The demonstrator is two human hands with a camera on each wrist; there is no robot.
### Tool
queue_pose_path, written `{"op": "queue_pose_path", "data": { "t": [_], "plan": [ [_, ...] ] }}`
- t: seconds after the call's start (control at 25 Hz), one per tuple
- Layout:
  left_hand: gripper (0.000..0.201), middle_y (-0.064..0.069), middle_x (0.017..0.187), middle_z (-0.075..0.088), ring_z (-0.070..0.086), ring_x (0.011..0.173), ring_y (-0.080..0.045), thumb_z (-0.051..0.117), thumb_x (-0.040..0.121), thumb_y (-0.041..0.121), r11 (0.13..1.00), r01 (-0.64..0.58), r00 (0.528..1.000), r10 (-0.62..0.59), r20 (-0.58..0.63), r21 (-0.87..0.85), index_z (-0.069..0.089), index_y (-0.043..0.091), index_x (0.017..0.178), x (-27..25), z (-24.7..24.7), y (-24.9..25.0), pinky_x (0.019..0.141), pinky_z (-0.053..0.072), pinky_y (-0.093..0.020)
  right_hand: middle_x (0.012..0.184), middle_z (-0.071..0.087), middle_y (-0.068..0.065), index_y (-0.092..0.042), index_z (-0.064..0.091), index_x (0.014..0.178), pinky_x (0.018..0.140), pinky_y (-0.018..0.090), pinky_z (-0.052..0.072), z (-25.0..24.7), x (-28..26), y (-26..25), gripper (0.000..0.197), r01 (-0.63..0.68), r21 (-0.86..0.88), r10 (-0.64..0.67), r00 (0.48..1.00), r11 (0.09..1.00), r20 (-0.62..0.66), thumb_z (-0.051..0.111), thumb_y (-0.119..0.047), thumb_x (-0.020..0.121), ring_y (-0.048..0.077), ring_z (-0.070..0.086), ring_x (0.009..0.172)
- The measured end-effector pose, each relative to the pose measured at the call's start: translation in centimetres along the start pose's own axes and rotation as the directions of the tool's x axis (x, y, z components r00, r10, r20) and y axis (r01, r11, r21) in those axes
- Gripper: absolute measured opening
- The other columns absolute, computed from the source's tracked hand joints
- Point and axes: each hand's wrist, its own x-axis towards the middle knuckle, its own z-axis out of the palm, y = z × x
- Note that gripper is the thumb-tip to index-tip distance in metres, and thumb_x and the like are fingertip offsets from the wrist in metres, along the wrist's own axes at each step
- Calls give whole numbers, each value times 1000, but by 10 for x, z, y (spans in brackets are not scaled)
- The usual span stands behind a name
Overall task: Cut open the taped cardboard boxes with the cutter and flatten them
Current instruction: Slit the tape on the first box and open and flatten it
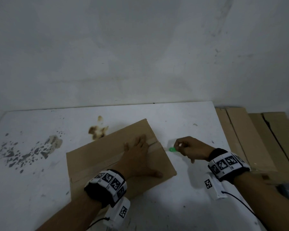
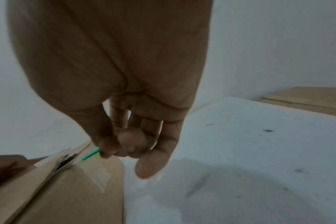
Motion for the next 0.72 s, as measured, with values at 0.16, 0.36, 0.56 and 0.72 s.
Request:
{"op": "queue_pose_path", "data": {
  "t": [0.16, 0.36, 0.56, 0.72],
  "plan": [
    [141, -3, 166, -17, -15, 153, -23, 61, 58, 92, 1000, 8, 1000, -8, -2, 19, 0, 15, 159, -1, 0, -1, 119, 1, -65, 70, 54, 6, -17, 70, 91, 49, 29, 47, -9, -1, -4, 18, 7, -113, 11, 987, 994, 160, 53, -14, 97, 14, 44, 51],
    [140, -2, 166, -17, -13, 153, -22, 59, 59, 92, 999, 13, 1000, -12, -9, 46, -2, 16, 159, -2, -2, 1, 119, 1, -64, 68, 52, 7, -12, 67, 96, 43, 27, 43, -14, 6, -13, 16, 13, -81, -14, 1000, 997, -12, 51, -16, 100, 15, 43, 46],
    [122, 3, 167, -10, -5, 154, -17, 58, 67, 88, 999, 5, 999, -3, -50, 47, 12, 20, 159, -4, -9, -10, 121, 8, -56, 71, 51, 8, -11, 68, 90, 45, 26, 42, -21, -5, -7, 19, -93, -137, 114, 981, 986, 159, 50, -7, 94, 14, 42, 44],
    [82, 5, 167, -7, -7, 153, -20, 65, 78, 72, 999, 12, 997, -15, -72, -43, 41, 32, 146, -3, -26, -26, 120, 7, -54, 74, 48, 13, -1, 64, 93, 42, 27, 41, -19, -11, 3, 20, -159, 128, 187, 950, 979, -250, 45, -8, 95, 20, 41, 42]
  ]
}}
